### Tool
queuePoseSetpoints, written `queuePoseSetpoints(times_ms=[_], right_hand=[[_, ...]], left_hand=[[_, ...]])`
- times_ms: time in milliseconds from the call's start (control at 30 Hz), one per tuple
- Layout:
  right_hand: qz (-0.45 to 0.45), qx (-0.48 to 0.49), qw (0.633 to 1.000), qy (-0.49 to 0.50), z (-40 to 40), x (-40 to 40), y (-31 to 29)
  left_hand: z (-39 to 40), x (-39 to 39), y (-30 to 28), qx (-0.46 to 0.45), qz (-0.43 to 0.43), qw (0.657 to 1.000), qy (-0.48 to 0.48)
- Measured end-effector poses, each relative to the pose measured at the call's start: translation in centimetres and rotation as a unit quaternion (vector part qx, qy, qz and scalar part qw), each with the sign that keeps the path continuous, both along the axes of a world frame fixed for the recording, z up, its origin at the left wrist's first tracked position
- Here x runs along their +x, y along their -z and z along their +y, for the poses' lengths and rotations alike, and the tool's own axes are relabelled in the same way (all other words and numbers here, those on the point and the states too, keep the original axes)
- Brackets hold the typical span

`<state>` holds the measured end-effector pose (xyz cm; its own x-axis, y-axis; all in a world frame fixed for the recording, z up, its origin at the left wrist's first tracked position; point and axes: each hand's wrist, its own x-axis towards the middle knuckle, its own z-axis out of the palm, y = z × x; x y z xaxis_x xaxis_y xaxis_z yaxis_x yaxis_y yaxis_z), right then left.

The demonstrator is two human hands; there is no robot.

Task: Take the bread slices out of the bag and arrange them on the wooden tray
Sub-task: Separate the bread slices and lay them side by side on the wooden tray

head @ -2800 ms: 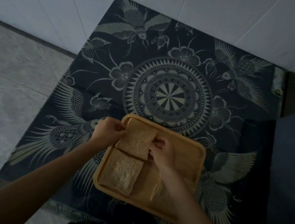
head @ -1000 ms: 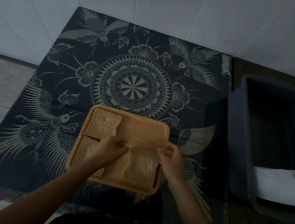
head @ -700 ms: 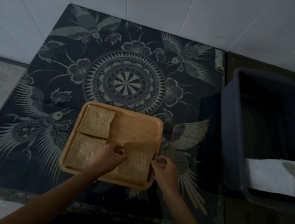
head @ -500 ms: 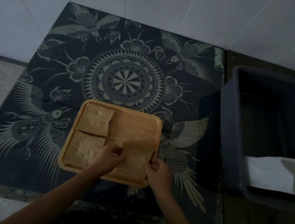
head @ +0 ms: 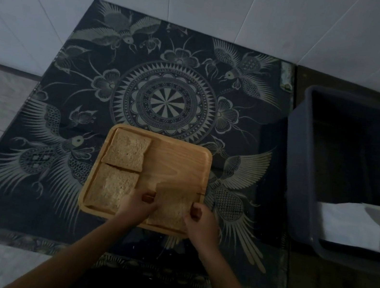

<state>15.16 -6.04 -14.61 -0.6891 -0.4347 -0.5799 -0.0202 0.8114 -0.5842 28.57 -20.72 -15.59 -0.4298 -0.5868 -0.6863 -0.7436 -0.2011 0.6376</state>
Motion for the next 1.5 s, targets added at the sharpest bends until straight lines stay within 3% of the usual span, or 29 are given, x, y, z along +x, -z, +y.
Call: queuePoseSetpoints(times_ms=[267,567,1000,1333,1500], right_hand=[[-0.009,0.015,1.0,0.003,-0.2,0.3,-0.4],[-0.065,-0.001,0.995,0.08,-0.8,0.0,-0.3],[-0.202,-0.069,0.957,0.198,-1.2,-2.8,-0.9],[-0.213,-0.128,0.952,0.179,-3.6,-5.4,-2.3],[-0.17,-0.116,0.964,0.167,-5.7,-6.9,-1.3]], left_hand=[[-0.2,-0.1,-0.6,-0.004,0.005,1.0,0.012],[-0.4,-1.0,-1.3,-0.008,-0.013,1.0,-0.003],[-2.5,-3.5,-3.7,0.082,0.044,0.996,-0.02],[-5.2,-5.6,-4.1,0.064,0.051,0.997,-0.014],[-6.6,-7.4,-3.9,0.052,0.057,0.997,-0.02]])
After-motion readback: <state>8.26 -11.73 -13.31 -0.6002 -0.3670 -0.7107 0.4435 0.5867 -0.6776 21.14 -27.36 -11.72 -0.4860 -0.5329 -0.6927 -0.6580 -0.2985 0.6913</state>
